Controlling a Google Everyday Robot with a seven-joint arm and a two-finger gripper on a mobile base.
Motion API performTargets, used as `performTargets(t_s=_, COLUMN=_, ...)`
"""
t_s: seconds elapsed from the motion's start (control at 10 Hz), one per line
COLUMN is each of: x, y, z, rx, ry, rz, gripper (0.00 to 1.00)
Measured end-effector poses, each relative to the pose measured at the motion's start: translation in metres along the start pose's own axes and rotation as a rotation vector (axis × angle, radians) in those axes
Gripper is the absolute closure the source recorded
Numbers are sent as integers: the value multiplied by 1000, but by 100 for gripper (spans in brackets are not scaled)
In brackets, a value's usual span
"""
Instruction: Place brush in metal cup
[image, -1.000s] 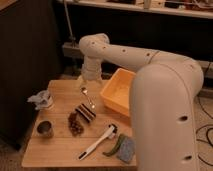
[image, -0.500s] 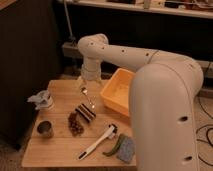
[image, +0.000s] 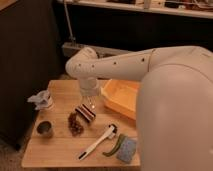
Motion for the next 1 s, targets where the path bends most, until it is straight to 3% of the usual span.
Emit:
performTargets(t_s=0.2, x=24, y=-26, z=12, rx=-33, ry=-14, rz=47, gripper=20)
performTargets(t_s=0.5, x=52, y=-51, z=43, rx=-144, ry=20, rz=126, gripper=20)
performTargets(t_s=0.6, x=57, y=-53, z=52, rx=-165, ry=38, rz=144, gripper=20)
performTargets(t_s=1.0, x=73, y=-56, z=77, rx=-170, ry=93, rz=205, gripper=20)
